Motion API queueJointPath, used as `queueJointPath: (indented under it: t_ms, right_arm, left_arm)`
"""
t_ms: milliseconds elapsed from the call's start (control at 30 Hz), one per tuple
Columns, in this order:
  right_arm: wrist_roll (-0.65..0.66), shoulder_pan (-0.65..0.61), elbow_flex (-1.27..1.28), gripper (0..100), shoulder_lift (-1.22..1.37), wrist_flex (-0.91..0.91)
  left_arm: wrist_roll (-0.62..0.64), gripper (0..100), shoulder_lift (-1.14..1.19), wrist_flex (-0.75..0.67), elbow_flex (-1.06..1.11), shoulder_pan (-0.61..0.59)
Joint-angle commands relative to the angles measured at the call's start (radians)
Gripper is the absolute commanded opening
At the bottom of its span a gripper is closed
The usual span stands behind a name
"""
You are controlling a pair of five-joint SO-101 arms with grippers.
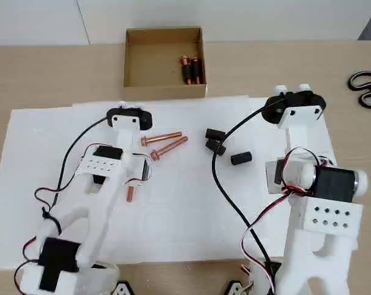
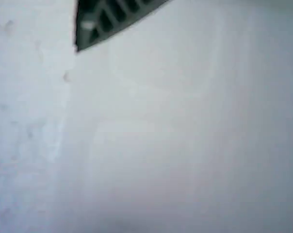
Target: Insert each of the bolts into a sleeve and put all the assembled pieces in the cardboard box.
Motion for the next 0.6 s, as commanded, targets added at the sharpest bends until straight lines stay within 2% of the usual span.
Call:
queueJointPath:
  t_ms: [0, 167, 267, 433, 567]
  right_arm:
    - [-0.002, 0.008, -0.006, 19.1, -0.019, 0.004]
    - [-0.002, 0.008, -0.006, 19.1, -0.019, 0.016]
    - [-0.002, 0.008, -0.006, 19.1, -0.019, 0.016]
    - [0.005, 0.008, -0.006, 19.3, -0.019, 0.016]
    - [0.005, 0.007, -0.008, 19.4, -0.019, 0.013]
  left_arm:
    - [-0.006, 8, 0.089, 0.025, -0.081, -0.005]
    - [-0.006, 7, 0.186, 0.089, -0.186, -0.006]
    - [-0.006, 0, 0.189, 0.094, -0.206, -0.003]
    - [-0.006, 1, 0.187, 0.106, -0.226, -0.005]
    - [-0.008, 1, 0.133, 0.184, -0.283, -0.005]
